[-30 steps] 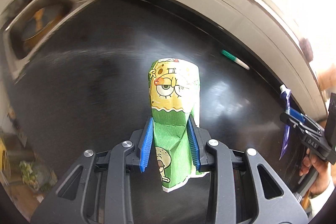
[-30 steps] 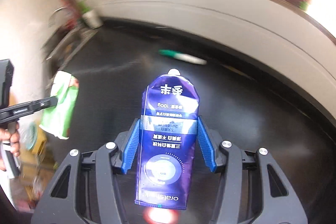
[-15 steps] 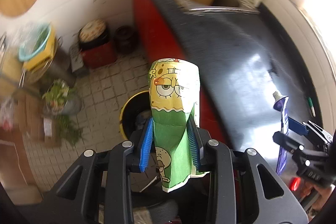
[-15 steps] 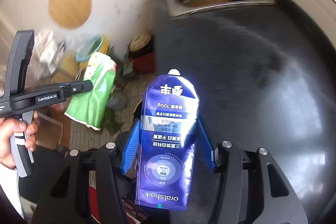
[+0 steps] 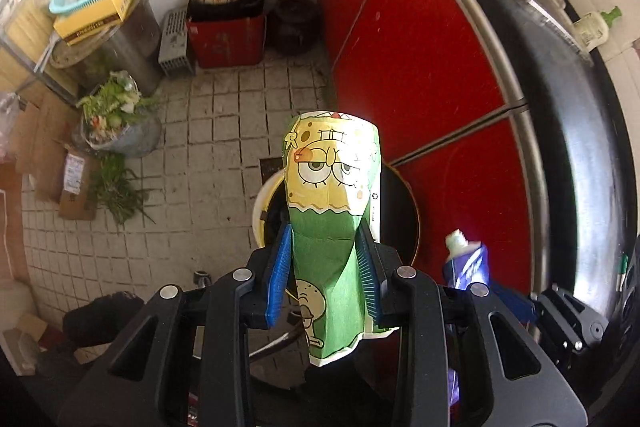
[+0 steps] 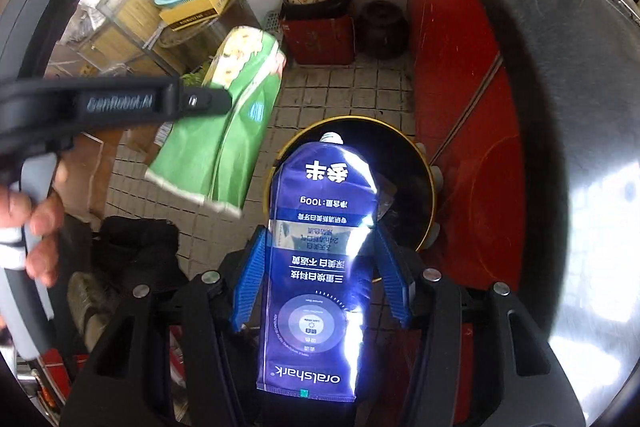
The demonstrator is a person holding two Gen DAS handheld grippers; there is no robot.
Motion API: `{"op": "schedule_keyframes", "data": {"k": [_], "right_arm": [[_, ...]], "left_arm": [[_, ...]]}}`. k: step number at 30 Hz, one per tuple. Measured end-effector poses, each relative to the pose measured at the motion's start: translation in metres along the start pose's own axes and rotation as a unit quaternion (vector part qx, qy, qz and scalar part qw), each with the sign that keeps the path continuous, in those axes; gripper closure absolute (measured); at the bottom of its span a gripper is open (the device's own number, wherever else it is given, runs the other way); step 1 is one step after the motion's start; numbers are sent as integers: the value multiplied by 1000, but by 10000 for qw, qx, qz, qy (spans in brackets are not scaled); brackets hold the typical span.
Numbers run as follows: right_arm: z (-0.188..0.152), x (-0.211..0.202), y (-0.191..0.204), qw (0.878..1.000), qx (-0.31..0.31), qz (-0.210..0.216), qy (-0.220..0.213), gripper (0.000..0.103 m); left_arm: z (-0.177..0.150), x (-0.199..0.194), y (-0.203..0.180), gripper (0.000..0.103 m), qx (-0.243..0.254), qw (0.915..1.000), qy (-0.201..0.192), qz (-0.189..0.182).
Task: Collect trash
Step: 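Carry the paper cup and purple pouch over the bin with both grippers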
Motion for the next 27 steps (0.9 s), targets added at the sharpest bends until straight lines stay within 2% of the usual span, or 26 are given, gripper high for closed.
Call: {"op": "schedule_keyframes", "data": {"k": [3,9,18,27], "right_arm": [[2,17,-10,10000,49,-76,36,50],[-1,37,-14,9992,-138,-357,125,50],[2,70,-12,9992,-95,-333,186,50],[3,103,-21,9990,21,-377,244,50]], "left_arm": [[-6,19,0,72,34,9999,86,58],[-11,32,5,72,286,9988,123,379],[6,51,-3,72,464,9981,227,345],[11,97,-4,72,488,9978,387,209]]}}
Point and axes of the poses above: each gripper's, at about its wrist camera, not at the fingertips, and x roughly the way its jaws point, y to its left, z to its top, the point moved 9 cm from there along x, roughly the way its jaws point, and after that the axes turned 3 degrees about z, right-handed, at the moved point
